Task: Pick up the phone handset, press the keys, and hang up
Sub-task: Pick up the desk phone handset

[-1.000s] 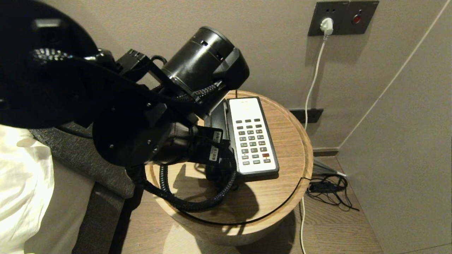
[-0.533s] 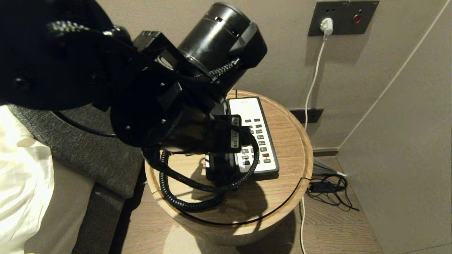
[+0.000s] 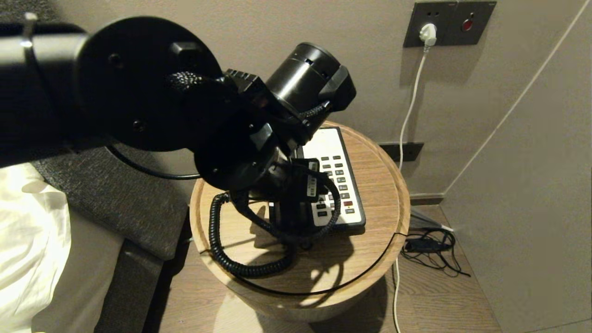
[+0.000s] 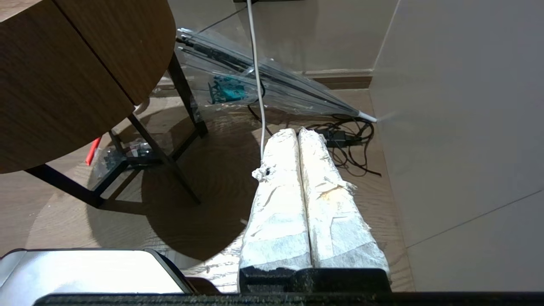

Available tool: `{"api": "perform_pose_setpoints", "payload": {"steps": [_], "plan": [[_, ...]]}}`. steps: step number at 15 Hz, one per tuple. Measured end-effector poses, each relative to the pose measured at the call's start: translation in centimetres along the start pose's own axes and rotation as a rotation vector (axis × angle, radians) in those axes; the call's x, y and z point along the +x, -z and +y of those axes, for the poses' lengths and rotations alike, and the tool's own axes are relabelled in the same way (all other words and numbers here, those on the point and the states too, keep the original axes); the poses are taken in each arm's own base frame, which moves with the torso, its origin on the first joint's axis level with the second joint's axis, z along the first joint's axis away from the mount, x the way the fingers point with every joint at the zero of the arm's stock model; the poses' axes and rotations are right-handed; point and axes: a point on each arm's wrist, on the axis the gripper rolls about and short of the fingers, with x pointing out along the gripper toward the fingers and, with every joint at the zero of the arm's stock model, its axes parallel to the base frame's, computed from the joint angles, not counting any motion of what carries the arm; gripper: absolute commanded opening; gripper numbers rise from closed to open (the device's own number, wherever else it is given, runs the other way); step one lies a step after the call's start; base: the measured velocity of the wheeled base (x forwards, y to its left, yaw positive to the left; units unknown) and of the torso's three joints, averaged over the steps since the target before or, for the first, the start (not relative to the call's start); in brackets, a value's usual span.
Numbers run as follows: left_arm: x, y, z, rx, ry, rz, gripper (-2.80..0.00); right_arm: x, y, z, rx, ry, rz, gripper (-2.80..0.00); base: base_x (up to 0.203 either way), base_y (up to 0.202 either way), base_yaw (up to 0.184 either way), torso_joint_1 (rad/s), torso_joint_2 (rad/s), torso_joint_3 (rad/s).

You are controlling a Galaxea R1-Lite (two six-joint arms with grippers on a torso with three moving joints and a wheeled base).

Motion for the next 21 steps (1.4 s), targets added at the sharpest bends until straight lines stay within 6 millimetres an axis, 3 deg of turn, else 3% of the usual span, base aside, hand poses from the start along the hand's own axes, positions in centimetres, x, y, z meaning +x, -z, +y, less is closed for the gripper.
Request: {"api": "perform_pose_setpoints", "payload": {"steps": [7,8,9,21], "plan": [[1.3,-0.7,0.3,-0.003,-0.028,-0.001,0.00,0.0,0.0,0.0,0.001,0.000,0.000,-2.80,0.000,0.000,0.000,0.000,0.00,0.000],[1.4,-0.7,0.3,0.004,-0.030,-0.001,-1.22,0.0,0.0,0.0,0.000,0.000,0.000,-2.80,0.000,0.000,0.000,0.000,0.00,0.000],[1.5,-0.7,0.2,0.007,-0.028,-0.007,-2.80,0.0,0.0,0.0,0.000,0.000,0.000,-2.80,0.000,0.000,0.000,0.000,0.00,0.000],[1.7,-0.6,-0.1,0.015,-0.033,-0.013,-2.80,0.0,0.0,0.0,0.000,0.000,0.000,-2.80,0.000,0.000,0.000,0.000,0.00,0.000]]}}
